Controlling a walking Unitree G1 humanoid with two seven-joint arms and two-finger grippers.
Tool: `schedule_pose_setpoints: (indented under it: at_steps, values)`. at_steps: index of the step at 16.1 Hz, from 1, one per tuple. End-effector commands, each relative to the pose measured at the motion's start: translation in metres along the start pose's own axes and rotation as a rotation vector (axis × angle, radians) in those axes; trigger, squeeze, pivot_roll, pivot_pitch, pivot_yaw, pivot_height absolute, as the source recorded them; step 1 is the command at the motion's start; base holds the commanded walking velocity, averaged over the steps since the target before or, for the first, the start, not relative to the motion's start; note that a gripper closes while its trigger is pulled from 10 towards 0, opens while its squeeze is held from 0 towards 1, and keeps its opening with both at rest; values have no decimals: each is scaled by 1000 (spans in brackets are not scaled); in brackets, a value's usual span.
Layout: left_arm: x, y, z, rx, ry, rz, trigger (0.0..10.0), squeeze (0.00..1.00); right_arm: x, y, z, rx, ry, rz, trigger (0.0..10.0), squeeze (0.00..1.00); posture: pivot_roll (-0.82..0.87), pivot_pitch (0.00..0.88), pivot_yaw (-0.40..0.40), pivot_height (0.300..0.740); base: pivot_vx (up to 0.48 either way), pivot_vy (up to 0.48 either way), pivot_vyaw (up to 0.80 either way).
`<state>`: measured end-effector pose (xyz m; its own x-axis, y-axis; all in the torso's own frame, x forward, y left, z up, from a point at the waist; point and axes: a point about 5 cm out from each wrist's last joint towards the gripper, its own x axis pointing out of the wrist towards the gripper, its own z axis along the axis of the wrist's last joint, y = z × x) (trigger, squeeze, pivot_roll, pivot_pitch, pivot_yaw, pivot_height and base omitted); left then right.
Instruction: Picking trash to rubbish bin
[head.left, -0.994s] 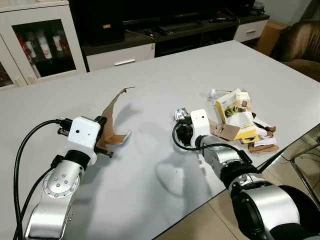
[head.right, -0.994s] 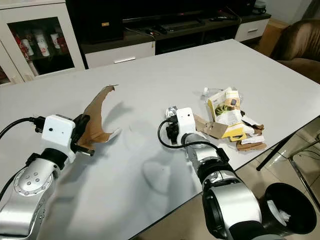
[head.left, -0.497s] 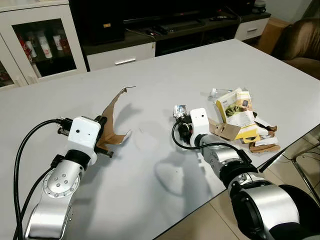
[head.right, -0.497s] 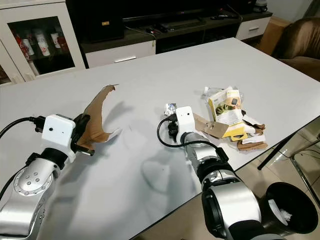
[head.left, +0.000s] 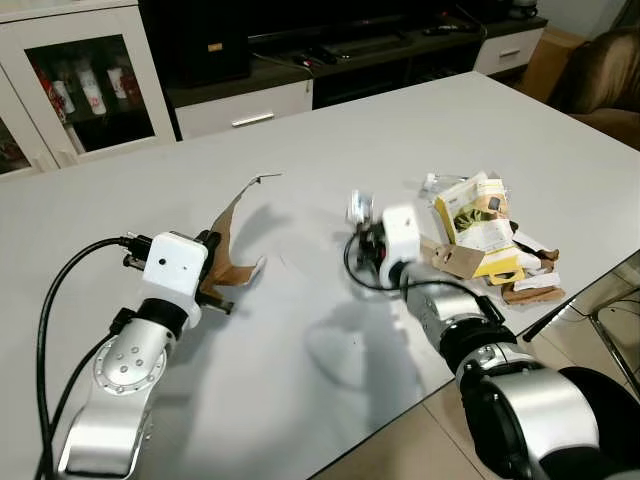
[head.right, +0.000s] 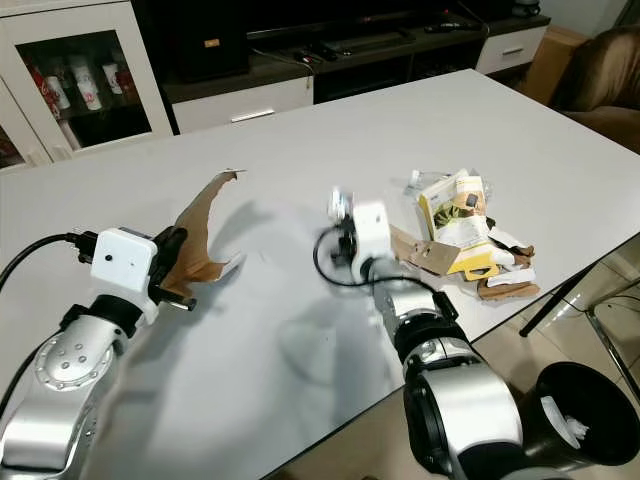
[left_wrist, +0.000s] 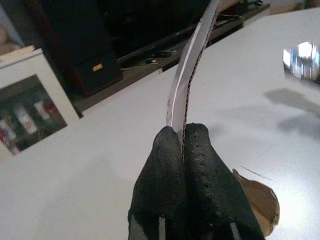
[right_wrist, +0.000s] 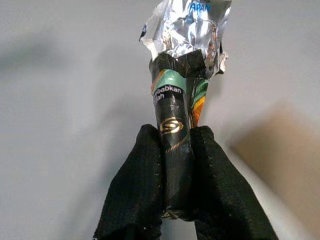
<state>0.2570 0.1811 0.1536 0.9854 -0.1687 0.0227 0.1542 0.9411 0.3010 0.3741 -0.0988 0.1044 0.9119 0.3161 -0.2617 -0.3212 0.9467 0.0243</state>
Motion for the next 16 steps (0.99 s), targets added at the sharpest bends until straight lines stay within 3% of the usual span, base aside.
schedule_pose_setpoints:
  at_steps: [1,2,3,6,7,9,11,13,16]
  values:
    - [1,0,-13,-64,71,23,10000,0,-4,5,22,-29,-160,13,0,0,50,0,-31,740,0,0,0]
    - [1,-3,-20,-113,100,29,10000,0,-18,6,30,-59,-280,-26,2235,0,35,0,-31,740,0,0,0]
    - [0,-7,-25,-103,119,28,10000,0,-35,4,32,-82,-342,-94,10000,0,26,0,-33,740,0,0,0]
    - [1,-15,-24,-114,116,10,10000,0,-68,12,25,-102,-406,-89,10000,0,8,0,-27,740,0,0,0]
    - [1,-22,-24,-178,140,-20,10000,0,-94,14,21,-56,-435,-107,10000,0,-16,0,-18,740,0,0,-587]
    - [2,-27,-20,-225,127,-48,10000,0,-110,12,17,-58,-424,-118,10000,0,-30,0,-16,740,0,0,-800]
    - [3,-33,-15,-271,100,-78,10000,0,-120,9,15,-61,-390,-131,10000,0,-39,0,-18,740,0,0,-800]
    - [5,-33,-8,-223,48,-80,10000,0,-127,8,13,-56,-356,-137,10000,0,-41,0,-30,740,0,0,-800]
    - [4,-31,1,-219,-11,-45,10000,0,-133,16,17,-68,-341,-109,10000,0,-44,0,-45,740,0,0,-800]
